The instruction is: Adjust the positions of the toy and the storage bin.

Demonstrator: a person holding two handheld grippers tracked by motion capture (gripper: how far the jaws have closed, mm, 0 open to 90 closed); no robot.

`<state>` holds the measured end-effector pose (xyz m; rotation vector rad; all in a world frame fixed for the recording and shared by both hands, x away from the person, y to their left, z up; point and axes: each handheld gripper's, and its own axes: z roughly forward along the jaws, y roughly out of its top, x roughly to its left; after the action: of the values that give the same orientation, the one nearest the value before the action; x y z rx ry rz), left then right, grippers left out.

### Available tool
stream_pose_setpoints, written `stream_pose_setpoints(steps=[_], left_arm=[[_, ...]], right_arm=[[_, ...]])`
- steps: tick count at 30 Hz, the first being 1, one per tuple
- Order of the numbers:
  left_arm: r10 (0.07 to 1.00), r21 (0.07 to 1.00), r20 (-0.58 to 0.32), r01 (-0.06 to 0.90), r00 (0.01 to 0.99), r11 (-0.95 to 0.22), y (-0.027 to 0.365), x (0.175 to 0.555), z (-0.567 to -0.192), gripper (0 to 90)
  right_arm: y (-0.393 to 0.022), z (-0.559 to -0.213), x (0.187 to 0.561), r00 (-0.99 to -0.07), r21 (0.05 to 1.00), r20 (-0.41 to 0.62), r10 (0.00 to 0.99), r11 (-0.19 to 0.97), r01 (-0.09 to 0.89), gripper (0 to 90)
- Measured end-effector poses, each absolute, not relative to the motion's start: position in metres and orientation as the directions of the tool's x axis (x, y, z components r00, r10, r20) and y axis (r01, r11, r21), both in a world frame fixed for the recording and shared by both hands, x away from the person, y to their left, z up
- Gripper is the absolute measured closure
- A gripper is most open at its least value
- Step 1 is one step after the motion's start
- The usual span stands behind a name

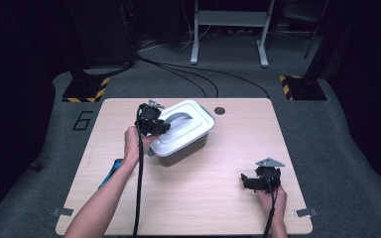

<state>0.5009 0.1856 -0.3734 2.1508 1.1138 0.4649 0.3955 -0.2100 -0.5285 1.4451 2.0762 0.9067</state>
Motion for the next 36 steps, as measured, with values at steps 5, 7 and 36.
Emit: stream_pose_setpoints(steps=[5, 7, 36], left_arm=[[0.807, 0.705, -0.005, 0.574, 0.591, -0.416, 0.181, 0.505, -0.370, 47.5], [0.798, 0.705, 0.010, 0.561, 0.603, -0.433, 0.175, 0.509, -0.367, 44.3], [0.827, 0.666, 0.067, 0.592, 0.558, -0.453, 0.127, 0.511, -0.360, 67.3]], right_arm=[[-0.210, -0.528, 0.396, -0.350, 0.731, 0.005, 0.937, 0.235, 0.640, 6.3], [-0.210, -0.528, 0.396, -0.350, 0.731, 0.005, 0.937, 0.235, 0.640, 6.3], [-0.210, -0.528, 0.396, -0.352, 0.732, 0.005, 0.936, 0.236, 0.639, 6.6]])
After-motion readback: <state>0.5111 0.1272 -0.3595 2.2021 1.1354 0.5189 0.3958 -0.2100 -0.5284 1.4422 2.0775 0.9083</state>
